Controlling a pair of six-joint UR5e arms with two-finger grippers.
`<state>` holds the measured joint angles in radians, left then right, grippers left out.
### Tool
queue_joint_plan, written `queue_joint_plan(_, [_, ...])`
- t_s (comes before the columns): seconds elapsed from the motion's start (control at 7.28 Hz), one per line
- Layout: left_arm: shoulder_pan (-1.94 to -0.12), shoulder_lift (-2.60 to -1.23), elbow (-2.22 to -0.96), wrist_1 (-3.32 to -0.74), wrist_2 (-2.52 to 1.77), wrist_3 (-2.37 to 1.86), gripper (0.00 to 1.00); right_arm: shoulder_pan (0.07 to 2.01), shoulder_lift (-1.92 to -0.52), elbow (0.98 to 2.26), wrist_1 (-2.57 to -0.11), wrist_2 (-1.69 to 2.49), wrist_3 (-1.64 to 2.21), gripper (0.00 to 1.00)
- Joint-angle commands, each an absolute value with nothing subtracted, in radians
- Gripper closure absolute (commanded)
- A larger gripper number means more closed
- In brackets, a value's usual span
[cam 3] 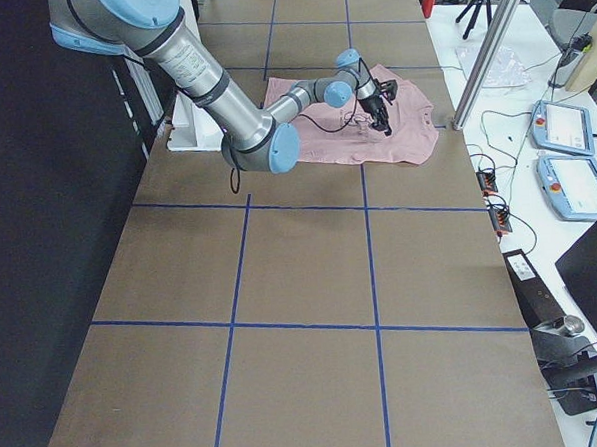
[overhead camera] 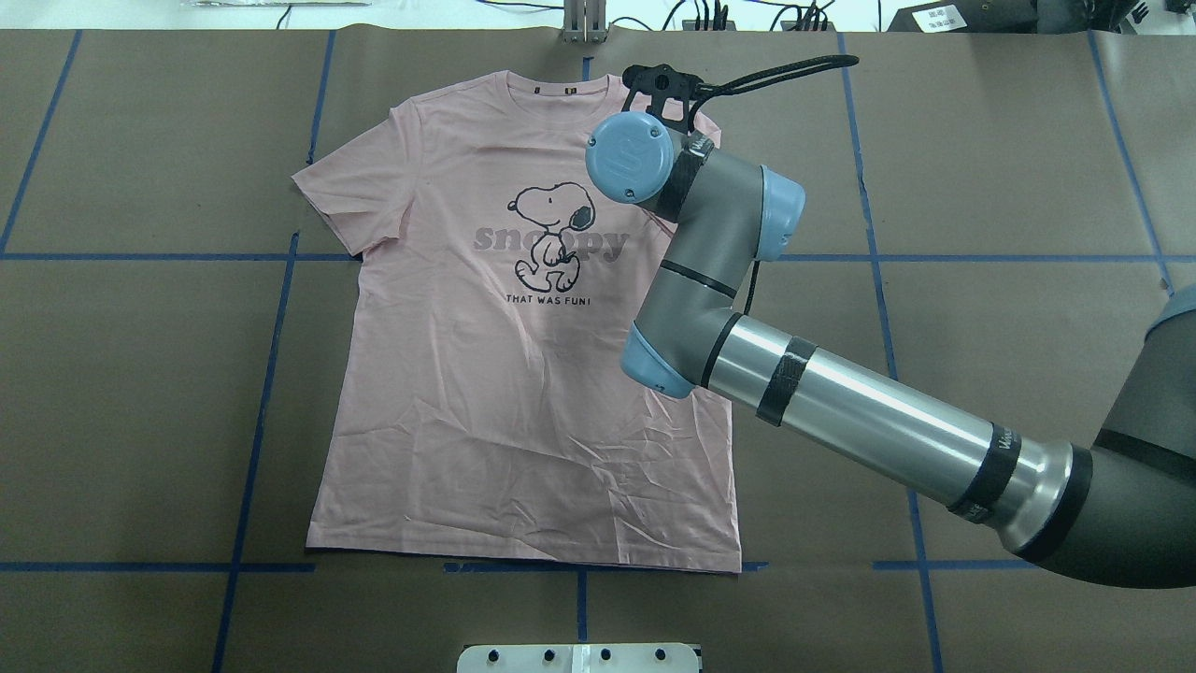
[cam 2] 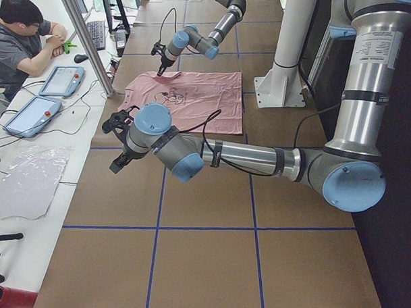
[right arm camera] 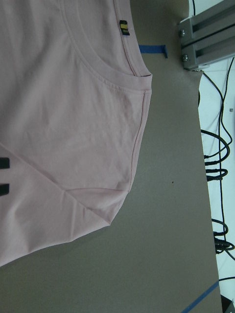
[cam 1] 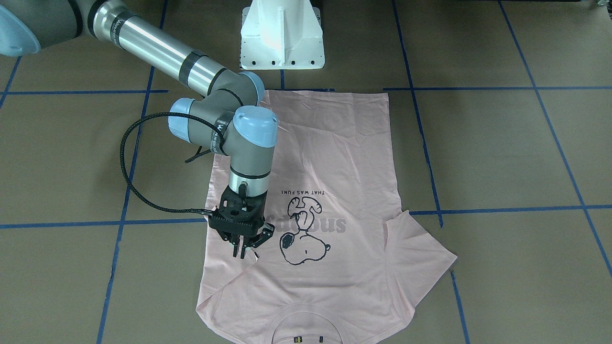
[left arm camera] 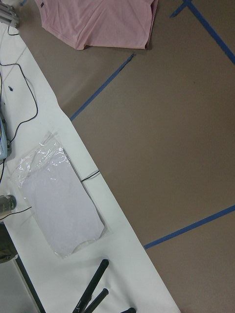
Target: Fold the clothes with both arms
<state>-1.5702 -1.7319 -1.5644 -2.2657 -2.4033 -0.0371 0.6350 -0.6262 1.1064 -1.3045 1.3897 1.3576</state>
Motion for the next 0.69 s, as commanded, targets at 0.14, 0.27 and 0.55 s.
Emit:
queue_joint_plan(0.14, [-1.556,-1.743,-1.566,-2.267,-2.404,-0.066,0.00,0.740,-0.591,1.115,-1.316,1.596,1.231,0.00])
queue_joint_plan(0.27, [-1.505,-1.737,-1.569,-2.342,-2.402,-0.092,0.00,0.802,-0.609,1.132,-1.318,1.691,1.129,0.00])
queue_joint_plan(0.55, [-1.302,-1.770,-1.508,-2.362,-2.334,-0.319,0.00,0.915,-0.754,1.276,-1.305,1.834,0.952,0.00])
